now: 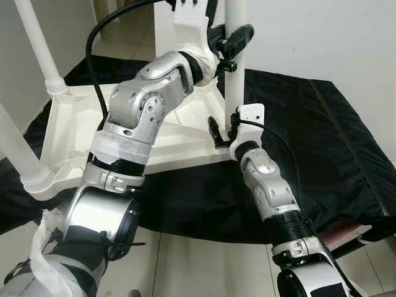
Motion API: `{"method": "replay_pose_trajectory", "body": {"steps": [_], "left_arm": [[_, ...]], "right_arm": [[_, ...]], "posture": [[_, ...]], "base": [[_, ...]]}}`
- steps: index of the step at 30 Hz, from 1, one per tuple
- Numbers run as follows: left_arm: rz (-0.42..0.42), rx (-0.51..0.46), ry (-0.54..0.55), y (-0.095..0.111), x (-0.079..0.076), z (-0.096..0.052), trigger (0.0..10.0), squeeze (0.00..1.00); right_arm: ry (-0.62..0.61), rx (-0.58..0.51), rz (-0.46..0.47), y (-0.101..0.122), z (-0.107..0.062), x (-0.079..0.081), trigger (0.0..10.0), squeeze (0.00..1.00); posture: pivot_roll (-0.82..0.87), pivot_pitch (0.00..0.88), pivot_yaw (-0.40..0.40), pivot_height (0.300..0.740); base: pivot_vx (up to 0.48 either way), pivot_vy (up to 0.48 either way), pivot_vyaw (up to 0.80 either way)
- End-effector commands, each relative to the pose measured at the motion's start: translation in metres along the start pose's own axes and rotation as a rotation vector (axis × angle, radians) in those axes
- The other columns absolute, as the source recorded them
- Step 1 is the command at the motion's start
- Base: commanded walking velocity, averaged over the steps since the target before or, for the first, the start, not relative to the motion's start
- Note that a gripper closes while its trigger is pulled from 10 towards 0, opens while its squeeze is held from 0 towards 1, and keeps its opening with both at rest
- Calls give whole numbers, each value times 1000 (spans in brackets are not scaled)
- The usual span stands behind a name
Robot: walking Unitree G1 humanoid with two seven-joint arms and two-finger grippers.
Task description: Building children table
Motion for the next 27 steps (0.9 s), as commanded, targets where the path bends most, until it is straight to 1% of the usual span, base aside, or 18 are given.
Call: {"method": "replay_pose_trajectory", "body": {"steps": [1,5,7,11,12,13,14,15,17,18,19,26,27], "left_arm": [[38,-22,-29,6,-14,5,10000,0],[43,-19,-34,4,-17,6,10000,0],[52,-18,-37,4,-20,8,10000,0],[58,-18,-35,3,-22,8,10000,0],[59,-20,-36,4,-23,8,10000,0],[59,-23,-37,4,-23,8,10000,0],[59,-23,-37,4,-23,8,10000,0],[60,-26,-38,5,-24,8,10000,0],[60,-28,-38,6,-24,7,10000,0],[62,-28,-38,6,-24,7,10000,0],[64,-29,-38,6,-24,7,10000,0],[69,-28,-36,6,-24,8,10000,0],[69,-28,-36,6,-24,8,10000,0]], "right_arm": [[-1,-38,-46,10,4,2,10000,0],[0,-56,-72,15,6,3,10000,0],[-7,-66,-105,17,7,3,10000,0],[-10,-69,-115,18,8,4,10000,0],[-11,-58,-115,15,8,4,4314,0],[-14,-41,-112,10,7,4,4824,0],[-14,-41,-112,10,7,4,4824,0],[-21,-22,-117,6,6,4,6510,0],[-26,-10,-123,3,6,3,6510,0],[-27,-1,-120,0,5,3,8431,0],[-27,8,-112,-2,5,3,10000,0],[-37,30,-99,-8,4,2,10000,0],[-34,33,-91,-8,4,3,10000,16]], "posture": [[23,50,-37,740],[23,52,-37,740],[24,54,-39,740],[23,54,-38,740],[21,54,-38,740],[21,54,-37,740],[21,54,-37,740],[21,54,-37,740],[21,54,-37,740],[21,53,-35,740],[21,53,-35,740],[22,56,-34,740],[22,56,-34,740]], "base": [[0,0,0],[0,0,0],[0,0,0],[0,0,0],[0,0,0],[0,0,0],[0,0,0],[0,0,0],[0,0,0],[0,0,0],[0,0,0],[0,0,0],[0,0,0]]}}
Point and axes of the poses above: a point about 5 cm out from each wrist's last joint towards the gripper, its own z axis pointing out of the wrist towards the gripper, its own y axis along the axis of the wrist's last joint, x = y × z, the point moved 4 cm from there along z, pointing out of the wrist towards the gripper, and after that the axes turned 6 degrees about -z, right-handed, at the moved point
